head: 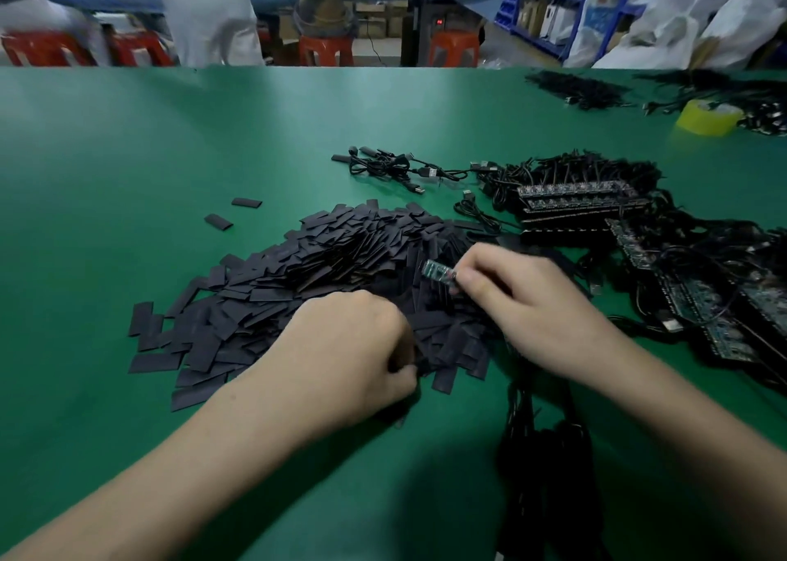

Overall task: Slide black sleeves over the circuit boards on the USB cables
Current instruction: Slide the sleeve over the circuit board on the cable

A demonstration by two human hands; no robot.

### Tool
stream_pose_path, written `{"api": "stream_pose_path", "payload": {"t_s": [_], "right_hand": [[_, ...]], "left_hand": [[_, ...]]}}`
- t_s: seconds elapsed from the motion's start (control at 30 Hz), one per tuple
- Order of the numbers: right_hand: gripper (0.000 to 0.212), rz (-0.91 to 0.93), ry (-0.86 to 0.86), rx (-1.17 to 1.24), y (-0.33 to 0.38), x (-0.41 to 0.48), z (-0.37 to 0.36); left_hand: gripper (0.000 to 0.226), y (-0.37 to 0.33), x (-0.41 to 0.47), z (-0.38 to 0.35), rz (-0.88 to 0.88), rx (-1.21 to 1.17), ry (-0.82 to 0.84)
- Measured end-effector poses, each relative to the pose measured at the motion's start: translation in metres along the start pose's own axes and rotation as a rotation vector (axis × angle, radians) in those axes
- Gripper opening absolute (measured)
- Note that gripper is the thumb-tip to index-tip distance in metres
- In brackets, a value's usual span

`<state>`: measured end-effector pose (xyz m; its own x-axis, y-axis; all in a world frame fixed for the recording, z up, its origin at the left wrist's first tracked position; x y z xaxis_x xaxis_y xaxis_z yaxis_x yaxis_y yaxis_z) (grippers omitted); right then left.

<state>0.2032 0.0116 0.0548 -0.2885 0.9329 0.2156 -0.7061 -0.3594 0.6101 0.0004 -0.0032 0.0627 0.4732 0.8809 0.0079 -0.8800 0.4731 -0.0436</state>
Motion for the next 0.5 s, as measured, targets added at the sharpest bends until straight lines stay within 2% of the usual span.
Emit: {"api": "stream_pose_path", "payload": {"t_s": [0.13,0.23,0.37,0.5], "right_hand": [[0.016,-0.044,0.063,0.297,-0.012,0.002,-0.021],[0.033,-0.086,0.092,0.509,-0.016,0.004,-0.024],[0.028,-0.105,0.13,0.577,-0.021,0.004,-0.026],[0.024,-0.104,0.075,0.583,-0.023,0.006,-0.029]], "left_hand": [[0.014,0.016,0.003,-0.012,0.003,-0.513,-0.138],[0.012,0.017,0.005,-0.024,0.045,-0.82,-0.207],[0.011,0.014,0.012,-0.035,0.019,-0.899,-0.328],[0.016,0.012,0.013,-0.043,-0.043,-0.753,-0.487]]}}
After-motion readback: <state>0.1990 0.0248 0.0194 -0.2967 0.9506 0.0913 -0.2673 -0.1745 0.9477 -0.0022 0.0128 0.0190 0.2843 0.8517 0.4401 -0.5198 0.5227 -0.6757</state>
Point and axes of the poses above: each hand's wrist, its own x-axis towards the middle knuckle, its own z-axis out of the back of the hand, y = z × x, the point moved 1 cm from there along x, towards the middle knuckle, and after that the axes turned 1 degree about z, right-handed, at the moved point
